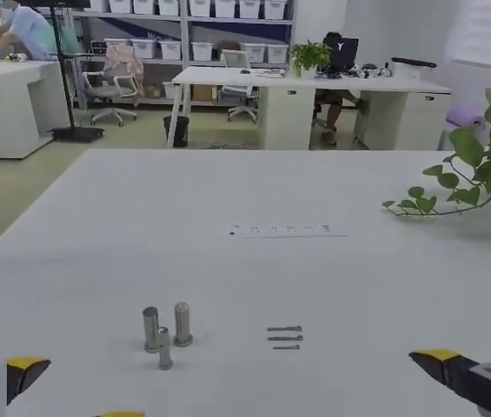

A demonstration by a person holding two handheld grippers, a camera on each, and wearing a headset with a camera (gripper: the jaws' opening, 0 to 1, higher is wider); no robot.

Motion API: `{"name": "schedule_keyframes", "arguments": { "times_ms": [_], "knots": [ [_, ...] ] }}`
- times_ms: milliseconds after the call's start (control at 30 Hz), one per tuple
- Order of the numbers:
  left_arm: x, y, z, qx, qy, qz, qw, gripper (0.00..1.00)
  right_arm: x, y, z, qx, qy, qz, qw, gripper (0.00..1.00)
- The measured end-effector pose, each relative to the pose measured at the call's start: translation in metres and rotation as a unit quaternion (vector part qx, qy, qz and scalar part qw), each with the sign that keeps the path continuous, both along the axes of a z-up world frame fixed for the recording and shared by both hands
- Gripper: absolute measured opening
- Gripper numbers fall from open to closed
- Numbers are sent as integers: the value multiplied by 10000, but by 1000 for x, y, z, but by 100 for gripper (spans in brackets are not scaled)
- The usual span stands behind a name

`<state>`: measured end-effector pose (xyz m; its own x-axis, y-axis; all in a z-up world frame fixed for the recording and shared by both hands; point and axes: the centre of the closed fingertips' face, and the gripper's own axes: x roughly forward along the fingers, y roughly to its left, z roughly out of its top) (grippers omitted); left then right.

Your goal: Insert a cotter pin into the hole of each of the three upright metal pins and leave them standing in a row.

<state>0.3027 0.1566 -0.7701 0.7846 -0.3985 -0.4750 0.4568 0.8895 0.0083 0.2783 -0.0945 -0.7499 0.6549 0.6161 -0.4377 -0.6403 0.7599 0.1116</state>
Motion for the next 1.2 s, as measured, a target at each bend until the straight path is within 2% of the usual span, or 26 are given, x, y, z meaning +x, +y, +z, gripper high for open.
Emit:
{"name": "schedule_keyframes", "arguments": {
  "times_ms": [233, 367, 567, 733, 833, 933, 1200],
  "knots": [
    [25, -2, -8, 75, -119, -156, 9998, 54, 6, 9, -2, 30, 22, 87, 10000, 96],
    [40, -8, -15, 55, -111, -293, 9995, 47, 12, 12, -2, 40, 24, 99, 9999, 95],
    [54, -19, -26, 3, -60, -472, 9989, 41, 18, 16, -1, 89, 6, 60, 9999, 95],
    [65, -29, -35, 41, -13, -604, 9982, 36, 19, 17, -3, 101, 24, 34, 9999, 94],
    [71, -34, -38, 50, -42, -667, 9978, 34, 20, 16, -4, 109, 44, 8, 9999, 94],
    [77, -39, -41, 5, -29, -719, 9974, 32, 19, 16, -6, 92, 73, -15, 9999, 94],
    [88, -44, -48, -64, 5, -782, 9969, 24, 23, 15, -8, 92, 104, -58, 9999, 93]
  ]
}}
